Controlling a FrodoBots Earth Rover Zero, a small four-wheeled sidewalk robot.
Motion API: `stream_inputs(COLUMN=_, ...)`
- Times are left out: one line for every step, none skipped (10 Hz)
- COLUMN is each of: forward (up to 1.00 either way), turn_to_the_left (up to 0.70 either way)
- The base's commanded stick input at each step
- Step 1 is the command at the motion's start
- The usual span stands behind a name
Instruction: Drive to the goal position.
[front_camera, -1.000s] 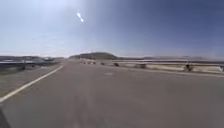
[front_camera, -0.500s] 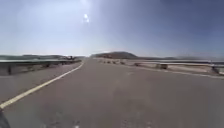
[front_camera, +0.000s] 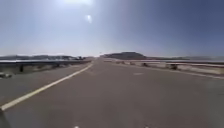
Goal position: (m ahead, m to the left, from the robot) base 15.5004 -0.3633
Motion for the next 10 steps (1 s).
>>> stream_inputs(forward=0.70, turn_to_the_left=0.00)
stream_inputs(forward=0.70, turn_to_the_left=0.00)
stream_inputs(forward=0.70, turn_to_the_left=0.00)
stream_inputs(forward=0.70, turn_to_the_left=0.00)
stream_inputs(forward=0.70, turn_to_the_left=0.00)
stream_inputs(forward=0.70, turn_to_the_left=0.00)
stream_inputs(forward=0.70, turn_to_the_left=0.00)
stream_inputs(forward=0.70, turn_to_the_left=0.00)
stream_inputs(forward=0.70, turn_to_the_left=0.00)
stream_inputs(forward=0.70, turn_to_the_left=0.00)
